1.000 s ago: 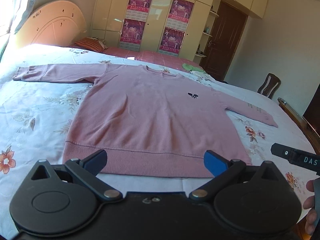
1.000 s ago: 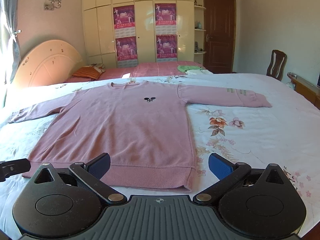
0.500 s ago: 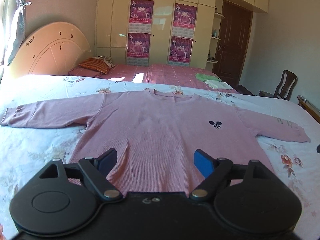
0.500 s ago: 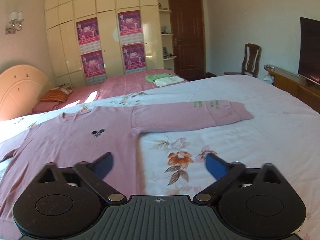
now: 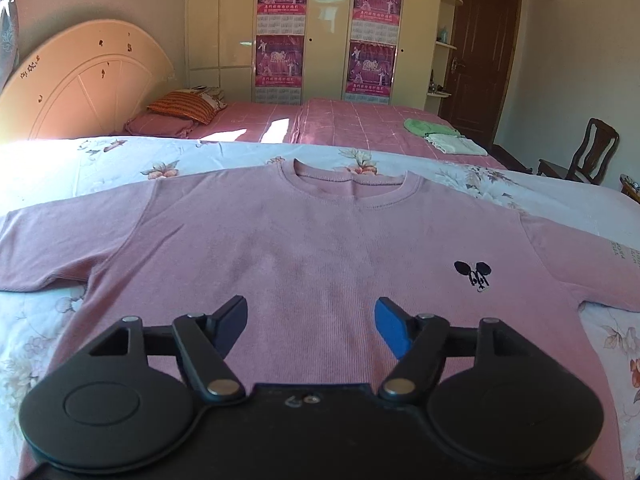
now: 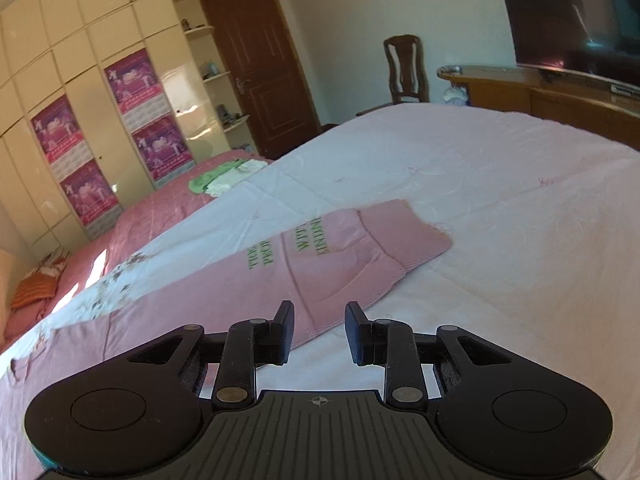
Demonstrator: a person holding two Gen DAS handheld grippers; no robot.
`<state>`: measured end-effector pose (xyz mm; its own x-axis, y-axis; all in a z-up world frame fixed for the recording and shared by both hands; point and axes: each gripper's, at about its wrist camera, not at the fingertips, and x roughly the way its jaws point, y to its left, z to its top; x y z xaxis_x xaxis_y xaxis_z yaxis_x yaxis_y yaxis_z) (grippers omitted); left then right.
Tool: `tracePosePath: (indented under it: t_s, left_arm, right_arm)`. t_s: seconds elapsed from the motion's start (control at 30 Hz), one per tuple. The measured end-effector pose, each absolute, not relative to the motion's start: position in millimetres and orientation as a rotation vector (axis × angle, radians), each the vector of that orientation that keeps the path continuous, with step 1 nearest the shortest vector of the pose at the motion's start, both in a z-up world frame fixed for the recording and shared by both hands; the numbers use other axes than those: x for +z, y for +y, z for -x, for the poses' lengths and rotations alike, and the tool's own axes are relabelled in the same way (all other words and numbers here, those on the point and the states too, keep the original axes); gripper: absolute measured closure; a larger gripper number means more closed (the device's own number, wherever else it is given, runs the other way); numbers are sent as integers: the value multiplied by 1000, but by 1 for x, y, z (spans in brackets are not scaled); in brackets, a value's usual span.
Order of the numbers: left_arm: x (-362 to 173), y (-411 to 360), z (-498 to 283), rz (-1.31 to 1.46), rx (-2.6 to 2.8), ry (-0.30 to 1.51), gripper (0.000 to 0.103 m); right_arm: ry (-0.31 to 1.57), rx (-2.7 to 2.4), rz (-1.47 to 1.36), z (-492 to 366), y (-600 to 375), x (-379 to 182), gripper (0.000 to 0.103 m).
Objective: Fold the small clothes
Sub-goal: 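Reach the right tool to a sleeve cuff and close on it, then fold the held sleeve across the shirt body and open the right tool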
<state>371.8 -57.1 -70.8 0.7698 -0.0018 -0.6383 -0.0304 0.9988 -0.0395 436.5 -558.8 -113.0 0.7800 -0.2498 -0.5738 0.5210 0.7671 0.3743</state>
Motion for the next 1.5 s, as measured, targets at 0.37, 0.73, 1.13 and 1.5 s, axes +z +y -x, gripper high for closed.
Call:
tracePosePath:
  t_s: [0.37, 0.73, 1.13, 1.5]
  left_arm:
    - [-100, -65, -402, 35, 29, 770, 33]
    - [-90, -50, -411, 32, 78, 753, 31]
    - [-73, -1, -390, 21, 83, 785, 43]
    - [-78, 49, -397, 164, -6, 804, 61]
  right_arm:
    - [483, -491, -819, -445, -648, -153, 75]
    - [409, -421, -651, -423, -656, -120, 95]
    - [464, -366, -413, -413, -552, -86, 95]
    - [509, 92, -207, -413, -322, -71, 95]
